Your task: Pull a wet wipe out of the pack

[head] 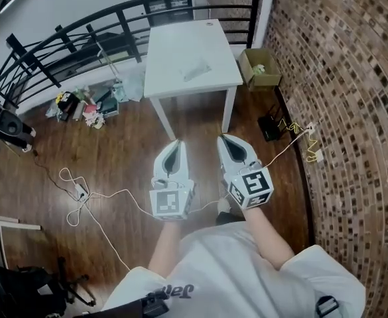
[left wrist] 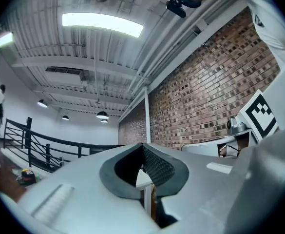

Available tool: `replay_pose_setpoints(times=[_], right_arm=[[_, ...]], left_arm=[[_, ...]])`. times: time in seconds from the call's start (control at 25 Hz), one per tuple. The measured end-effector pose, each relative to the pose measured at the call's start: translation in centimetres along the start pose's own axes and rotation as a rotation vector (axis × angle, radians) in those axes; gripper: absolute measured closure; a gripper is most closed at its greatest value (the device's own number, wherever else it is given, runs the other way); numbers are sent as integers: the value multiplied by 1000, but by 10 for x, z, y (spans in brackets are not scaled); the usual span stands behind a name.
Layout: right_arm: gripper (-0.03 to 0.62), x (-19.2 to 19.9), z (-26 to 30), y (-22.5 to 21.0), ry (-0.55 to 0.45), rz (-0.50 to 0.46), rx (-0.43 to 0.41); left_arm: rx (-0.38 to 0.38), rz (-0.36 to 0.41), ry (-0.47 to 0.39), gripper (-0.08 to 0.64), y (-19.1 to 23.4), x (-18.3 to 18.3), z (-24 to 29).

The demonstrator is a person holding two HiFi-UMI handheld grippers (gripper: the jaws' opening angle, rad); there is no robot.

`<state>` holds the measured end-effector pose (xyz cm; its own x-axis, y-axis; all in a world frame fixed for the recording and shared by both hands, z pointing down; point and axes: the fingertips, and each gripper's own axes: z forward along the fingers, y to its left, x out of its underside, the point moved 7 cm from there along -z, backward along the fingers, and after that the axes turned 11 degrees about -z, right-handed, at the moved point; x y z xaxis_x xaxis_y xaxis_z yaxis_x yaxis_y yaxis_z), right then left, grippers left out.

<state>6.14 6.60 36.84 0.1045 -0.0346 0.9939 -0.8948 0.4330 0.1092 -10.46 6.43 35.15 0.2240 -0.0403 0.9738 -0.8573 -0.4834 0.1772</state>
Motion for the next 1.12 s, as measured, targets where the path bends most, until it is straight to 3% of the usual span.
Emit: replay_pose_setpoints(times=[0.2, 0.4, 0.56, 0.8, 1.12], right_arm=[[600, 5, 40, -80, -1, 34, 1], [601, 33, 91, -109, 57, 80, -57], [601, 39, 148, -117, 68, 74, -87], [601, 49, 255, -151, 82, 30, -76], [600, 22, 397, -183, 44, -14, -44]], left_arm=[[-17, -1, -5, 545, -14, -2, 79], [-68, 30, 58, 545, 11, 30, 128], [-86, 8, 58, 545, 48, 33, 170], [-45, 1, 24, 545, 119, 43, 273], [32, 9, -21, 545, 211, 19, 380]])
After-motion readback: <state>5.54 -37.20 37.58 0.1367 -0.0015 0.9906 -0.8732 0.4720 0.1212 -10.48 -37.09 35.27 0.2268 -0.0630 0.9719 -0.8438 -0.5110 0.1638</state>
